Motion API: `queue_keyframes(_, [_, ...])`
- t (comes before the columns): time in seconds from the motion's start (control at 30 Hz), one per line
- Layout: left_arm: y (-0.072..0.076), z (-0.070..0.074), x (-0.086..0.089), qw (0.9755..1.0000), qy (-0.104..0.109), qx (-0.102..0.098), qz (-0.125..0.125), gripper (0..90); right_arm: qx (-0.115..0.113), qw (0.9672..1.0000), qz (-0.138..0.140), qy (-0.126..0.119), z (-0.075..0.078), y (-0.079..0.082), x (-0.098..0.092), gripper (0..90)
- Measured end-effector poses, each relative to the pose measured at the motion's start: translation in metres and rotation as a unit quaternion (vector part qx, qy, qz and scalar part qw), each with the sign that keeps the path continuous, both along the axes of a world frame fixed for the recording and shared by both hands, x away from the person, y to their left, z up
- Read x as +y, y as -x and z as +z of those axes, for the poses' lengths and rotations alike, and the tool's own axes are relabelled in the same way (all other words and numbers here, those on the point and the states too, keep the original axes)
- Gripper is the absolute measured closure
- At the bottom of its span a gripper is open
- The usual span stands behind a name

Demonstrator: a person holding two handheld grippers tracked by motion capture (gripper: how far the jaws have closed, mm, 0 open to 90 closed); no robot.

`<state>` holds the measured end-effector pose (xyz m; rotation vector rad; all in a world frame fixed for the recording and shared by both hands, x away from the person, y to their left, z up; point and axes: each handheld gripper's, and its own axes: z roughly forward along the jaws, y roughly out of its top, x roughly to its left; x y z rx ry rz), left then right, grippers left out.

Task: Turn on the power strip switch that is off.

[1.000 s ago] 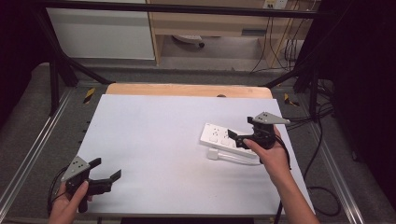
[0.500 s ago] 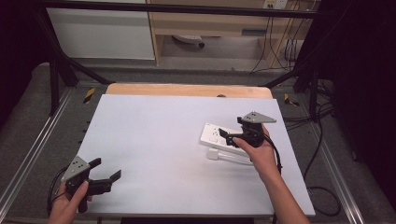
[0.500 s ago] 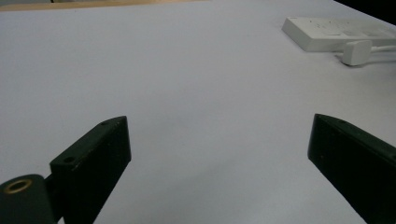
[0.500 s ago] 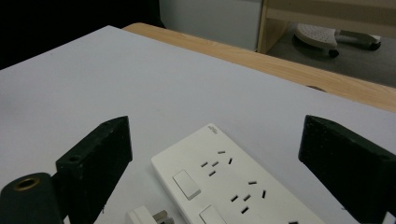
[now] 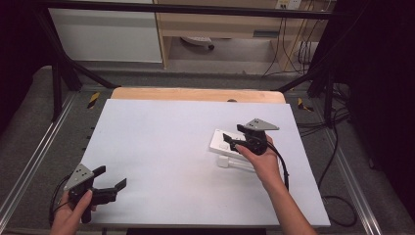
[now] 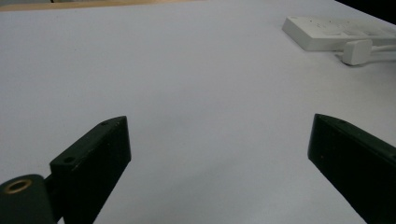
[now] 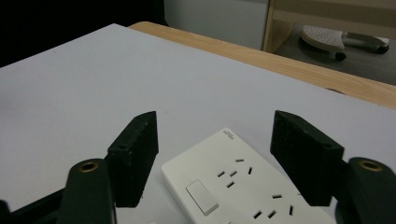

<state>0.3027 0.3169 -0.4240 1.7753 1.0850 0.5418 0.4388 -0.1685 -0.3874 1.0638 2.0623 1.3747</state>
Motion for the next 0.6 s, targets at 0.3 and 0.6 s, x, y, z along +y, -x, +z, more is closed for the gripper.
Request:
queue_keyframes(0.3, [0.0, 0.0, 0.0, 1.0, 0.0, 0.0, 0.0, 5.9, 0.002, 1.0, 0.006, 0.003, -0.007, 0.0, 0.009, 45.3])
queue_keyframes(0.6, [0.0, 0.0, 0.001, 1.0, 0.0, -0.001, -0.001, 5.9, 0.0, 0.9999, 0.011, 0.005, -0.012, 0.002, 0.017, 56.5])
